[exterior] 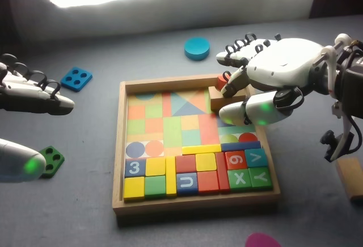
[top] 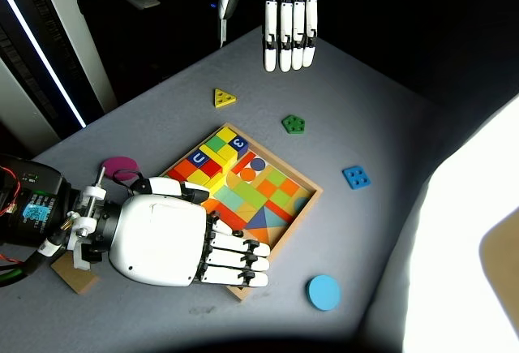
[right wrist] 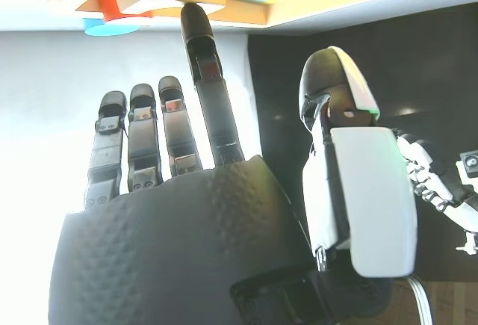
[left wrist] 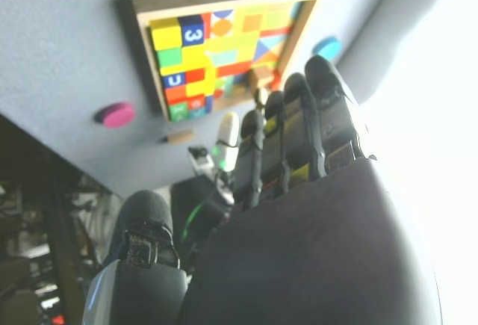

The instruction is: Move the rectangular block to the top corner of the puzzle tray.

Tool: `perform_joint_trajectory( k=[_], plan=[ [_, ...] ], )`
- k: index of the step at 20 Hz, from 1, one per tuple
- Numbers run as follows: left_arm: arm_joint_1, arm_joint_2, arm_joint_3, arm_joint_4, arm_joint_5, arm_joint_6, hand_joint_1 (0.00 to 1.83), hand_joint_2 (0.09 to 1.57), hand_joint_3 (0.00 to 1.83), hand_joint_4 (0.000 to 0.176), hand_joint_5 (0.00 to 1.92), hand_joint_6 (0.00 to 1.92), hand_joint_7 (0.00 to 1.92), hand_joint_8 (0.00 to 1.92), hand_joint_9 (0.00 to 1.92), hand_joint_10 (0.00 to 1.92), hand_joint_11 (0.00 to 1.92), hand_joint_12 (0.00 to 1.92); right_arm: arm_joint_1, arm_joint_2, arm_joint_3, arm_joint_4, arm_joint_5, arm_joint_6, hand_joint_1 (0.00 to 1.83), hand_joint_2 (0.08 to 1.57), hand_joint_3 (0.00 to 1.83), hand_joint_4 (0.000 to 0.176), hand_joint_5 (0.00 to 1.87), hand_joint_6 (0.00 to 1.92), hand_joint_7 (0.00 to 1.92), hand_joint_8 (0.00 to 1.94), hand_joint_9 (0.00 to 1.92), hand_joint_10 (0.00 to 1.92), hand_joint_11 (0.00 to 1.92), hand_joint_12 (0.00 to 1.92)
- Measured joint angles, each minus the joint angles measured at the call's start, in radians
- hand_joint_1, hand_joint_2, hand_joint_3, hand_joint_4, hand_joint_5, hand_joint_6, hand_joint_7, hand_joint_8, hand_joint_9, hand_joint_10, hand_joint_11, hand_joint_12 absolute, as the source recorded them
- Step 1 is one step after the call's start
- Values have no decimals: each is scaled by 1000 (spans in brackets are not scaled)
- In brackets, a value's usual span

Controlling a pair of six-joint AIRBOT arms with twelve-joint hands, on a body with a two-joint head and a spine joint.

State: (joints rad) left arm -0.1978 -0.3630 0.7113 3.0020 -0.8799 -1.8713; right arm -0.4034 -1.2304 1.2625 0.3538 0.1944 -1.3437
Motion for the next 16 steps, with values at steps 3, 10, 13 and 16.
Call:
perform_joint_trajectory(
  k=[3,10,13,16],
  plan=[
    [0,0,0,0,0,0,15,1261,0,25,133,2,131,0,128,3,0,403,0,-7,13,0,5,0,0,1230,3,0,682,61,0,0,0,0,0,0],
    [0,0,0,0,0,0,0,1257,0,32,130,1,136,1,137,2,0,430,0,-14,39,1,14,-4,0,1221,0,0,672,57,0,0,0,0,0,0],
    [0,0,0,0,0,0,0,1258,0,28,135,3,152,7,142,4,0,430,0,-21,48,1,19,-4,0,1223,0,0,677,59,8,3,0,0,0,0],
    [-8,-1,0,0,-2,0,6,1260,0,30,143,4,149,4,139,2,0,434,0,-23,49,1,27,-22,0,1227,1,0,678,59,2,1,0,0,0,0]
  ],
)
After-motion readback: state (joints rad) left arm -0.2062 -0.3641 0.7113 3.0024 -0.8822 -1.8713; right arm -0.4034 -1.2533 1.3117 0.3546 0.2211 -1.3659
